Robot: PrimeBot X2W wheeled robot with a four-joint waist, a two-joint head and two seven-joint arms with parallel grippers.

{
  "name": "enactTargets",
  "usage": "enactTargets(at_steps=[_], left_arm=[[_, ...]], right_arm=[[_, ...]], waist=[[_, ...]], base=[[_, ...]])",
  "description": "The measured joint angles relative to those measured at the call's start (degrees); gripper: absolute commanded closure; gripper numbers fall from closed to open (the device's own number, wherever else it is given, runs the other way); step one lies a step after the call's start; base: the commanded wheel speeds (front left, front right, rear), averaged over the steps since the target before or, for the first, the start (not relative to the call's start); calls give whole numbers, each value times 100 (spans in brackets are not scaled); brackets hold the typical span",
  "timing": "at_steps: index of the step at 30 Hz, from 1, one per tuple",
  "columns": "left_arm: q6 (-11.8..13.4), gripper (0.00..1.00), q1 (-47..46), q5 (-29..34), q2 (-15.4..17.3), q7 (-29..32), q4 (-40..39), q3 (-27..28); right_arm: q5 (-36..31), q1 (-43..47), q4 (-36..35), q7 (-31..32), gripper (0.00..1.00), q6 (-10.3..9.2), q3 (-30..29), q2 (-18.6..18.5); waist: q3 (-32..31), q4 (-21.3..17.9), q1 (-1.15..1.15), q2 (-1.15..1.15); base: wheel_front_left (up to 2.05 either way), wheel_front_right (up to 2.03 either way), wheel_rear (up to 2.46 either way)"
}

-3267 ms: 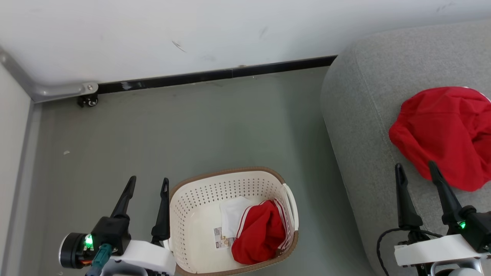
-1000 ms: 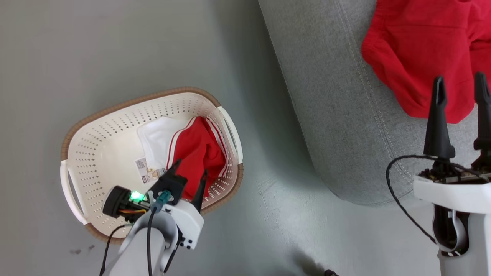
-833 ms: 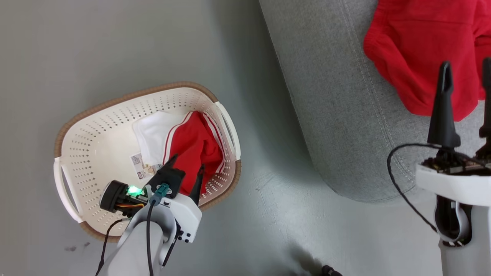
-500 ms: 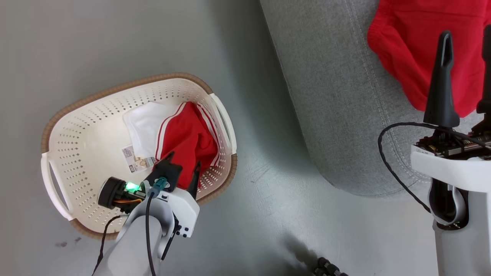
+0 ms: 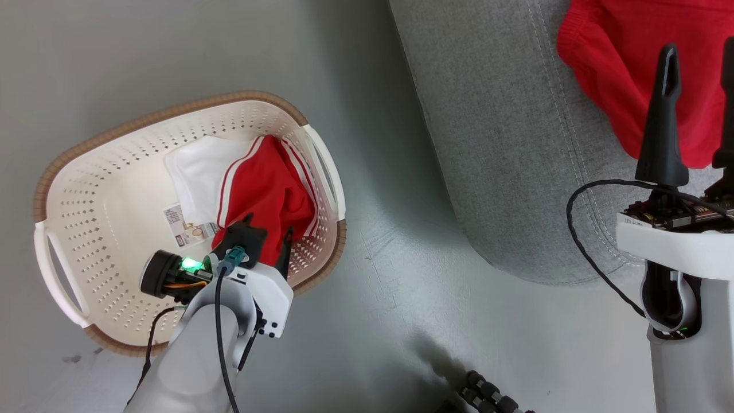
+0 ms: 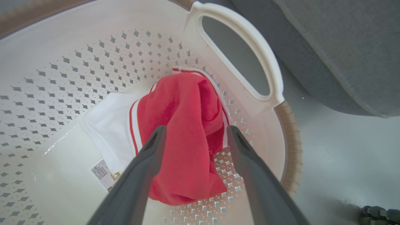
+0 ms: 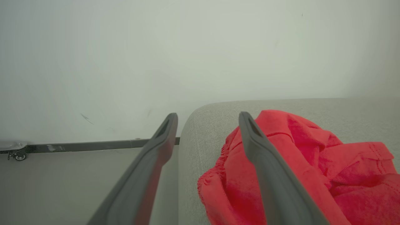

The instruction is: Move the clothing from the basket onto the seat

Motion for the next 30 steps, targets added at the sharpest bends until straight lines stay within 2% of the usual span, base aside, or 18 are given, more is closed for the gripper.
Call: enactTargets(at_steps=[15, 24, 30], left_arm=[[13, 0, -450, -48, -18, 53, 401, -15], [457, 0, -686, 19, -19, 161, 738, 4], [434, 0, -751, 10, -20, 203, 929, -13]], right_arm=[[238, 4, 191, -38, 0, 0, 43, 1], [280, 3, 224, -43, 0, 0, 43, 2], [280, -3, 248, -43, 0, 0, 38, 3]], waist=[[267, -223, 0, 0], [420, -296, 0, 0], [446, -295, 0, 0]], base=[[0, 0, 0], [0, 0, 0], [0, 0, 0]])
